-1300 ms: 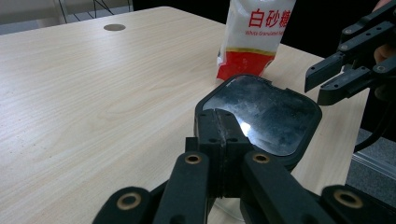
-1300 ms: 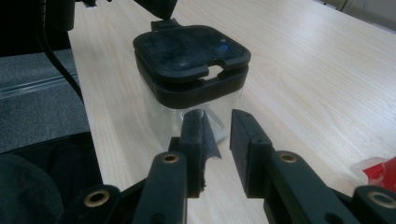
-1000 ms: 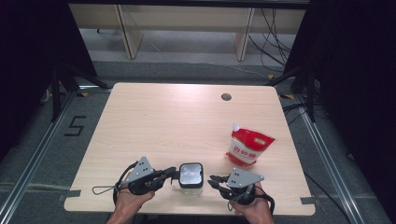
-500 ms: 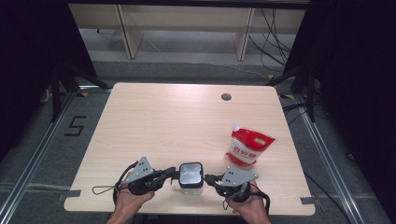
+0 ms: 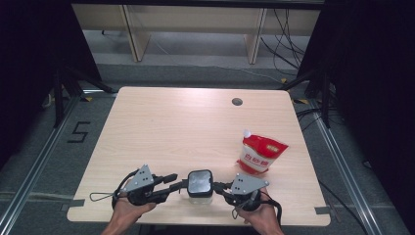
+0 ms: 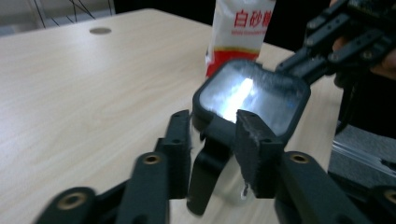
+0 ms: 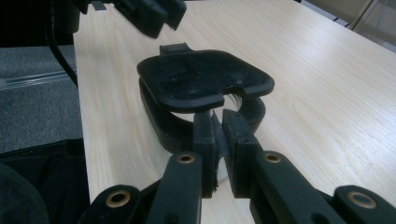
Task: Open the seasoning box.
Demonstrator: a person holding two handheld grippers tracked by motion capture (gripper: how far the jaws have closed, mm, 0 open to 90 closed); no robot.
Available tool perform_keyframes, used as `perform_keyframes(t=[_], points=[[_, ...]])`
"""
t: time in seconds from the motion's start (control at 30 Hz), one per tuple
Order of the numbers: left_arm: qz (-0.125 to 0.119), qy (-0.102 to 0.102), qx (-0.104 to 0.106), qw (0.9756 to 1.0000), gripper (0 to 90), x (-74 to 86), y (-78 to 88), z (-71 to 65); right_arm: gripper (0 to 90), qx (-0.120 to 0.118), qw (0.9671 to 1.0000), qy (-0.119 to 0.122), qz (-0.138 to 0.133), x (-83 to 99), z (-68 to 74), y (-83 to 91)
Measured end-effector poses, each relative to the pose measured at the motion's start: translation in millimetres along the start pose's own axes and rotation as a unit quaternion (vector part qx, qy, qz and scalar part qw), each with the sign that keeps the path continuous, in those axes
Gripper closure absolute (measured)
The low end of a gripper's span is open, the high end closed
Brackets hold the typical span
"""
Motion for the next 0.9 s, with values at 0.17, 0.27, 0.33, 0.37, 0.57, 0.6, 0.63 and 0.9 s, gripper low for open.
perform_keyframes(t=[0.17, 0.27, 0.33, 0.37, 0.57, 0.6, 0.63, 0.9], points=[[0.041, -0.020, -0.010, 0.9989, 56.8, 18.9, -5.0, 6.2, 84.5, 0.001, 1.0000, 0.001, -0.003, -3.5, 0.9, 0.5], [0.056, -0.038, -0.003, 0.9977, 56.5, 24.0, -15.0, 6.2, 84.5, 0.001, 1.0000, 0.001, -0.007, -5.1, 1.2, 0.3], [0.065, -0.048, 0.001, 0.9967, 55.2, 25.8, -20.7, 4.0, 84.5, 0.001, 1.0000, 0.002, -0.007, -6.7, 1.5, 0.8], [0.068, -0.048, 0.006, 0.9965, 54.2, 26.7, -25.3, 2.4, 84.4, 0.002, 0.9999, 0.003, -0.012, -8.6, 1.9, -0.1], [0.071, -0.062, 0.022, 0.9953, 57.4, 29.4, -35.0, -0.5, 84.4, 0.003, 0.9998, 0.002, -0.020, -15.2, 5.1, -2.2], [0.071, -0.062, 0.022, 0.9953, 60.1, 29.4, -35.0, -0.5, 84.4, 0.003, 0.9998, 0.002, -0.020, -15.2, 5.1, -2.2], [0.070, -0.066, 0.025, 0.9951, 60.1, 29.5, -35.7, -0.7, 84.4, 0.003, 0.9998, 0.001, -0.019, -16.5, 6.0, -2.4], [0.069, -0.081, 0.019, 0.9941, 73.3, 28.8, -35.2, 1.8, 84.4, 0.000, 0.9993, 0.007, -0.036, -34.4, 9.4, -9.2]])
Point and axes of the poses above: each handheld gripper's, and its own axes: y roughly backward along the jaws, x roughly out of its underside, z roughly to its left, the point moved 4 cm from there along -y, roughly forward along the jaws, and after that the axes turned 7 degrees about -x, right-handed, at the moved point
